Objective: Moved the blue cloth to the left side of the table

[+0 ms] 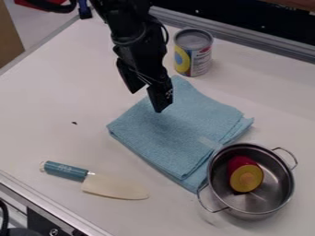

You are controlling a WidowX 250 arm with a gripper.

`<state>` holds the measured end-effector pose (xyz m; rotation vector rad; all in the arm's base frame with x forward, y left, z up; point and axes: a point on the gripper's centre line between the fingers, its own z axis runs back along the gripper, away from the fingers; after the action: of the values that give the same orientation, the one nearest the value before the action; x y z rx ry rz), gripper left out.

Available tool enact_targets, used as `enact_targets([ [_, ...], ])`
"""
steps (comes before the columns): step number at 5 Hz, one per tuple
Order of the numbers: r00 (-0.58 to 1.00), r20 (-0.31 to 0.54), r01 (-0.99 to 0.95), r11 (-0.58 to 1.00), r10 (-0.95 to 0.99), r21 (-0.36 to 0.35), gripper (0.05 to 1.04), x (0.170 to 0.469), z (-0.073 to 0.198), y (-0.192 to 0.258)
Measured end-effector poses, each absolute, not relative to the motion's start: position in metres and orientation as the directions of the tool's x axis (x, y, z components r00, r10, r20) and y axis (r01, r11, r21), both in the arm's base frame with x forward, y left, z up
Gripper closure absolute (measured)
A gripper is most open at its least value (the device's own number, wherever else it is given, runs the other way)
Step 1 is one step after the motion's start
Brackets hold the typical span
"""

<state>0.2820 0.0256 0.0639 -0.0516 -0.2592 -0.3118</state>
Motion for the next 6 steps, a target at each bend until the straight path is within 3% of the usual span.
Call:
enact_targets([
  [3, 0.967, 0.191, 0.184, 0.982, -0.171, -0.053, 0.115, 0.29, 0.067, 0.001],
  [5, 0.977, 0.155, 0.151, 0.988, -0.144, -0.034, 0.679, 0.304, 0.04, -0.017],
  [6, 0.979, 0.151, 0.147, 0.986, -0.134, -0.081, 0.908, 0.305, 0.026, -0.02],
])
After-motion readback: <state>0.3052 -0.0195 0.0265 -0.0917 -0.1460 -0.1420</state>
